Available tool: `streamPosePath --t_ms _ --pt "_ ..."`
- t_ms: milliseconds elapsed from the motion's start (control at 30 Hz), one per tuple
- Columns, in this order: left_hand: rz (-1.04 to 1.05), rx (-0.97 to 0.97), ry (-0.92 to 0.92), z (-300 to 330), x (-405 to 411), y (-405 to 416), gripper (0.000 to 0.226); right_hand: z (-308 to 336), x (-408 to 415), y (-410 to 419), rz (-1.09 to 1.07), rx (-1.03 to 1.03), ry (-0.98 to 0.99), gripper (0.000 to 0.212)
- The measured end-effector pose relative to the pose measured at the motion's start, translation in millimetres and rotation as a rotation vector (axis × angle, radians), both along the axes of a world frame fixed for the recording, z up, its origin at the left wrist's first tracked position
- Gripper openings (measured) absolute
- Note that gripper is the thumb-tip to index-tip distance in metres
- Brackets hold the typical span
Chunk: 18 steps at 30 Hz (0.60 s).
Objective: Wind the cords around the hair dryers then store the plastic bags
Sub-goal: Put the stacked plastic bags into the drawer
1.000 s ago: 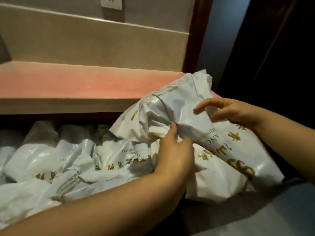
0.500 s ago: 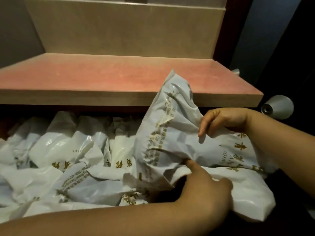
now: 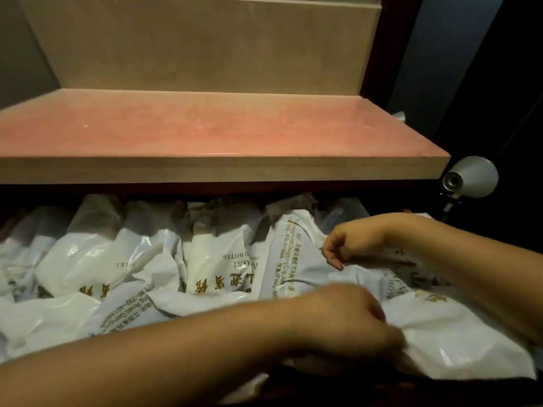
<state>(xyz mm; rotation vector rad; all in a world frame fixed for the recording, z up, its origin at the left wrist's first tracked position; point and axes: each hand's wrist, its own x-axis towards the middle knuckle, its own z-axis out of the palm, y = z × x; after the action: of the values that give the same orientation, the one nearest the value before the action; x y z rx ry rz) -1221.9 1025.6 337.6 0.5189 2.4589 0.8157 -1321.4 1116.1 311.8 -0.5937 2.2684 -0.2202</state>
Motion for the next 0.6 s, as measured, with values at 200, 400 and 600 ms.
streamPosePath --t_ms 200,400,600 --pt "0.213 -0.226 0.296 -13 -38 -120 0.031 7 37 10 0.076 0.164 0.546 0.028" --pt "-0.279 -0.360 -0.213 -67 -35 -147 0.050 14 61 36 -0.065 0.177 0.499 0.079" --pt "-0.593 -0.526 -0.300 -73 -23 -157 0.071 1 51 11 -0.125 0.052 0.430 0.086"
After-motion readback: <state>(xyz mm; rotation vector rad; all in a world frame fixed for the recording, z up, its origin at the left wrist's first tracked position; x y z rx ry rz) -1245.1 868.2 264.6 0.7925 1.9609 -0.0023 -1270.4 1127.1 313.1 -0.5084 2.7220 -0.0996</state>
